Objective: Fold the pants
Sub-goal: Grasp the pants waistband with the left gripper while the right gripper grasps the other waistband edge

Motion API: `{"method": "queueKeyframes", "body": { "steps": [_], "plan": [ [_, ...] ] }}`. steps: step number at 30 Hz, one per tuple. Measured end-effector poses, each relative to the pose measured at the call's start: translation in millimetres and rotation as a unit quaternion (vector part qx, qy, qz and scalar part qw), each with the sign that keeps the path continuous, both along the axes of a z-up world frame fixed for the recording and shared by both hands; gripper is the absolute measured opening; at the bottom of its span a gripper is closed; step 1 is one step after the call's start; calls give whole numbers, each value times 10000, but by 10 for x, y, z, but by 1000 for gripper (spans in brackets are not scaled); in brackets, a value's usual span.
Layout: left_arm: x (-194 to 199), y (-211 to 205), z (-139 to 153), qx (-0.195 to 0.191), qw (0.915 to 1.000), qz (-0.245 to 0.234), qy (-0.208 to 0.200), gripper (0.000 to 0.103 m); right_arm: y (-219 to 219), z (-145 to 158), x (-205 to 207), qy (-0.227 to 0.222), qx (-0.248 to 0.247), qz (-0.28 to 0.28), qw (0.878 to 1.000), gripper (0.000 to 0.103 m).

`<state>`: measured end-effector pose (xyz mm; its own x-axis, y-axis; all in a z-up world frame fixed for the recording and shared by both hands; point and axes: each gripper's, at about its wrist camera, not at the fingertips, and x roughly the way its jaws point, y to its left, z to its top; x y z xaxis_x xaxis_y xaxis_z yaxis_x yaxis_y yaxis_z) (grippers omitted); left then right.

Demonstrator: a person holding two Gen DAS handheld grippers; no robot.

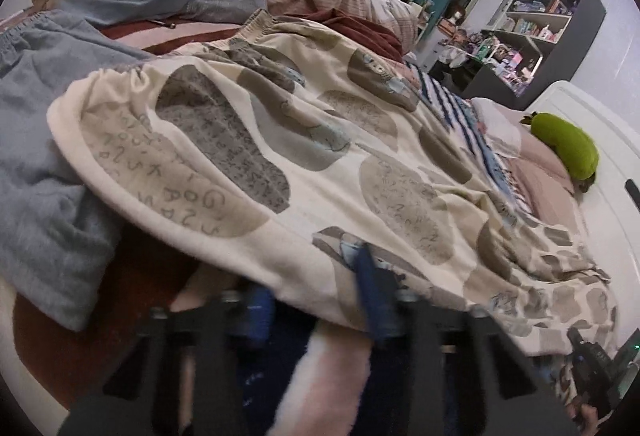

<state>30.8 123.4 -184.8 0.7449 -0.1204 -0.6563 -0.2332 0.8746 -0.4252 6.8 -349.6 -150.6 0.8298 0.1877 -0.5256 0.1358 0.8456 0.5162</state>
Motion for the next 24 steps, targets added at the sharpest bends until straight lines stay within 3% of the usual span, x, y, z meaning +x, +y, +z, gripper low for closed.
{"method": "queueKeyframes", "body": {
  "steps": [2,5,10,14,17,24],
  "plan": [
    [-18,-16,55,123,9999,-42,-85,8,10,36,-23,-76,-60,23,10000,4],
    [-41,-46,170,346,9991,-101,-234,4,24,125,-47,-240,-168,81,9995,4],
    [52,-41,471,541,9965,-197,-613,3,87,397,34,-515,-626,367,9960,3],
    [253,-51,691,695,9934,-309,-863,3,93,631,341,-481,-979,823,9906,3],
    [483,-78,830,801,9909,-414,-998,3,69,768,609,-435,-1096,1039,9876,3],
    [1132,-186,1064,1464,9795,-835,-1101,3,144,942,1212,-476,-1472,1285,9796,3]
  ]
}}
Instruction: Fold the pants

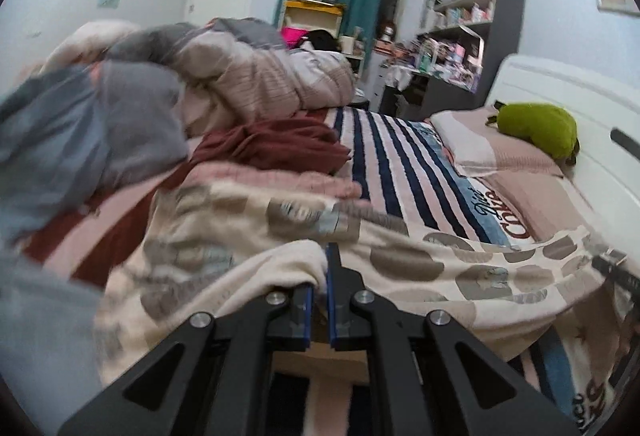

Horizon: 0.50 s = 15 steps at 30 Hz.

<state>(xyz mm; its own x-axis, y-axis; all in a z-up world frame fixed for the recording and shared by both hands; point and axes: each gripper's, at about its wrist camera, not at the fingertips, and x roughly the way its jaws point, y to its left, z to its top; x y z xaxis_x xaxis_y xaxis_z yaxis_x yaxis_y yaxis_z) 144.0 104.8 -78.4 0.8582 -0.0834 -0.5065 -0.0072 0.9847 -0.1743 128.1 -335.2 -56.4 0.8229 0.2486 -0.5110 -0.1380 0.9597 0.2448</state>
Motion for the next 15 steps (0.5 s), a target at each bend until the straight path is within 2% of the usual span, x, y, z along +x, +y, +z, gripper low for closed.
{"method": "queueKeyframes", "body": {
  "steps": [5,11,15],
  "plan": [
    [512,-57,-3,488,9985,-219,128,3,29,-29,440,63,-105,42,9999,3],
    [1033,-28,-275,580,9956,-370,637,3,89,-157,880,125,-235,15,9996,3],
    [1283,-64,-508,927,9910,-438,860,6,123,-359,1158,362,-302,49,9989,3]
  ]
}}
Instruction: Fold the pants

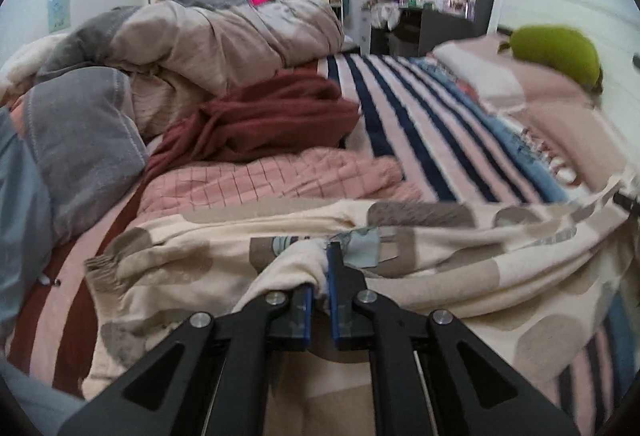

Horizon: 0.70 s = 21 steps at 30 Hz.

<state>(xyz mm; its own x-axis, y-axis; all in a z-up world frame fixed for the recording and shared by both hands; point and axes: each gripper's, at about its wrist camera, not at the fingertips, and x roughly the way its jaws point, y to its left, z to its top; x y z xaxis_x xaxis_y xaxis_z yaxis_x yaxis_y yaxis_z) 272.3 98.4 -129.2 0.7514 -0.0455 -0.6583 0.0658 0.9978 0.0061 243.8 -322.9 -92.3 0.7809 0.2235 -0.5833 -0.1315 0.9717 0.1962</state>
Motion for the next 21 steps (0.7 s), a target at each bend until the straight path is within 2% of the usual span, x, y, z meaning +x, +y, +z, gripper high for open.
{"method": "queueKeyframes", "body": {
  "steps": [5,7,9,10,12,14,16,17,18,20,21],
  "plan": [
    [174,-27,-199,180,9995,-59,271,7,30,-199,231,269,-108,-1,9996,6],
    [151,-17,-168,170,9994,-131,256,13,28,-242,290,395,-129,0,9991,9],
    [92,-8,-94,49,9991,-279,329,48,29,-249,291,483,-94,57,9988,29],
    [34,0,-38,-34,9987,-381,345,53,31,-241,278,513,-69,98,9986,35],
    [-82,13,66,24,9986,-416,329,55,52,-201,198,522,-48,227,9984,51],
    [-224,40,148,188,9982,-443,366,57,101,-129,84,468,-153,322,9983,54],
    [-385,88,212,380,9976,-429,379,65,151,-38,-43,399,-304,402,9979,58],
    [-462,109,234,544,9970,-401,387,75,167,3,-99,353,-358,427,9978,63],
    [-516,122,248,702,9962,-357,361,78,186,46,-160,315,-423,442,9976,65],
    [-645,163,257,1005,9939,-277,357,78,222,91,-228,317,-503,489,9970,65],
    [-696,197,241,1023,9934,-285,441,78,240,108,-262,332,-524,513,9968,65]
  ]
}}
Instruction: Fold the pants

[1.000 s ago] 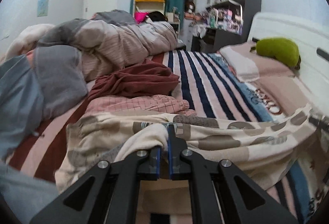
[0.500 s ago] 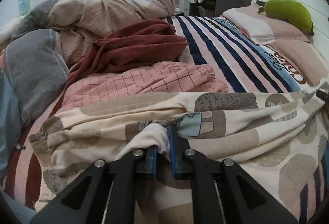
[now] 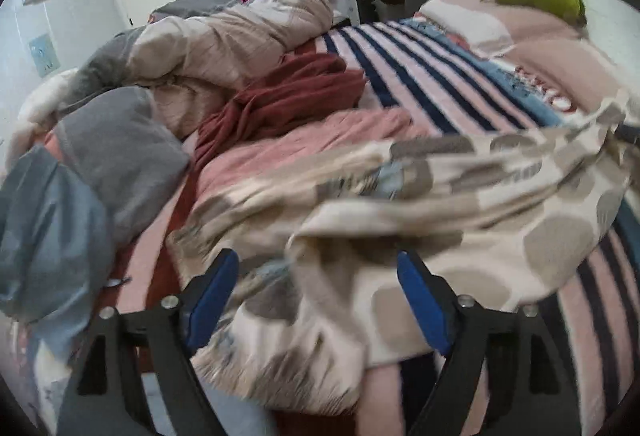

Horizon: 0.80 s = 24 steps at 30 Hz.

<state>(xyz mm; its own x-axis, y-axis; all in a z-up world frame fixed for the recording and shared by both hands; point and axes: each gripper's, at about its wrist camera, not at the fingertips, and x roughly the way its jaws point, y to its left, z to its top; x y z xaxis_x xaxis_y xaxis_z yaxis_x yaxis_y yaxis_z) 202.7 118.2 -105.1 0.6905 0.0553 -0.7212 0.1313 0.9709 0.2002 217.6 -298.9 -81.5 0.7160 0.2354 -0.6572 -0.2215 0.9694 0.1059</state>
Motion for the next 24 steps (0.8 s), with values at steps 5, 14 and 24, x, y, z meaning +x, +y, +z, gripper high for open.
{"method": "queueKeyframes", "body": {
  "steps": [5,14,24],
  "plan": [
    [-210,141,-265,-92,9990,37,445,78,81,18,-166,94,152,117,9998,65],
    [-221,131,-600,254,9968,179,732,45,209,-74,-283,191,262,244,9992,65],
    [-189,224,-405,256,9973,120,672,7,285,-84,-290,261,198,246,9992,65]
  ]
}}
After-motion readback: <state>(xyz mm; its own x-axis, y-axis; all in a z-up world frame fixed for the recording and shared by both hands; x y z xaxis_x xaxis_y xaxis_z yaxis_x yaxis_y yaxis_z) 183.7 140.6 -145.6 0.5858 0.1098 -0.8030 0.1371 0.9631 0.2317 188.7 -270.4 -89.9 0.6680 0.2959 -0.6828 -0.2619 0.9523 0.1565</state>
